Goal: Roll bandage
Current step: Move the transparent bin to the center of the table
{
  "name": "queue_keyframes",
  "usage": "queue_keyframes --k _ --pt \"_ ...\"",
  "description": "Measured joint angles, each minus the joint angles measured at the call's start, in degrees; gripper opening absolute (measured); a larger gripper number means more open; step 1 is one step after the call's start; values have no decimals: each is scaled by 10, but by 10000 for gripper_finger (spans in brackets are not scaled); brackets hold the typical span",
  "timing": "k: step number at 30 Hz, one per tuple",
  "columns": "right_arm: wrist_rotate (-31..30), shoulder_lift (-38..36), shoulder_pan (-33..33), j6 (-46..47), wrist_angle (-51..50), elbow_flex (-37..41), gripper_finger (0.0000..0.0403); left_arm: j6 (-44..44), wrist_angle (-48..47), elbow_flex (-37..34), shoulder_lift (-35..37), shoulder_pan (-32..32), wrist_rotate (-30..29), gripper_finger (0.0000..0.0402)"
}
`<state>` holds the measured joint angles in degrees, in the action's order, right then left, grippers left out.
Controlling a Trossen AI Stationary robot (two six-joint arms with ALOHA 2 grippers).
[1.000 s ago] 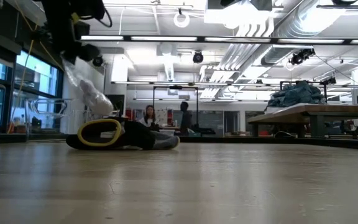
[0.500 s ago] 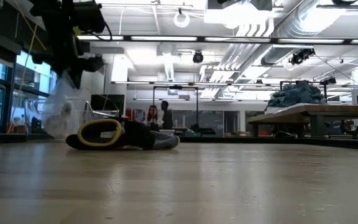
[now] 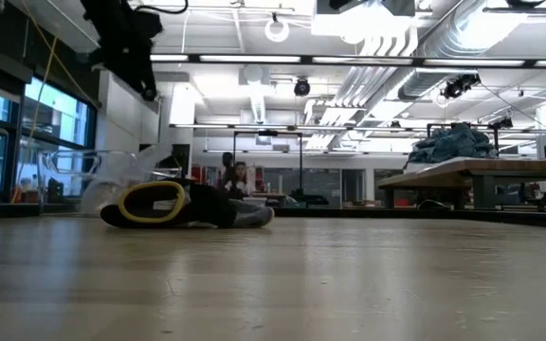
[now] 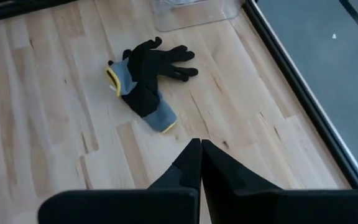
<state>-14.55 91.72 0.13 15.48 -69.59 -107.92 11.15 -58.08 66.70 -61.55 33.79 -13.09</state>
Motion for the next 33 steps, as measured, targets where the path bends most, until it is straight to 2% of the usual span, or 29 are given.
queue_keyframes --k 3,5,10,16,19,21,23,30,33 --pt "0 0 -3 -16 1 0 0 -68 -100 7 -6 -21 86 187" --pt "0 0 -7 -25 5 0 0 -109 -139 -12 -18 -39 96 188" --pt "0 0 -20 -25 23 0 0 -196 -152 -49 -65 -73 81 188" --pt "2 0 -29 -27 33 0 0 -259 -187 -32 -111 -108 147 188" --pt "3 0 -32 -35 33 0 0 -295 -191 -46 -121 -125 114 188" --pt "3 0 -32 -39 35 0 0 -279 -181 -57 -134 -127 67 188" --pt "3 0 -32 -40 36 0 0 -261 -166 -62 -148 -124 43 188" --pt "5 0 -32 -40 36 0 0 -258 -148 -62 -198 -125 57 186" --pt "5 0 -32 -40 35 0 0 -249 -156 -62 -226 -136 36 155"
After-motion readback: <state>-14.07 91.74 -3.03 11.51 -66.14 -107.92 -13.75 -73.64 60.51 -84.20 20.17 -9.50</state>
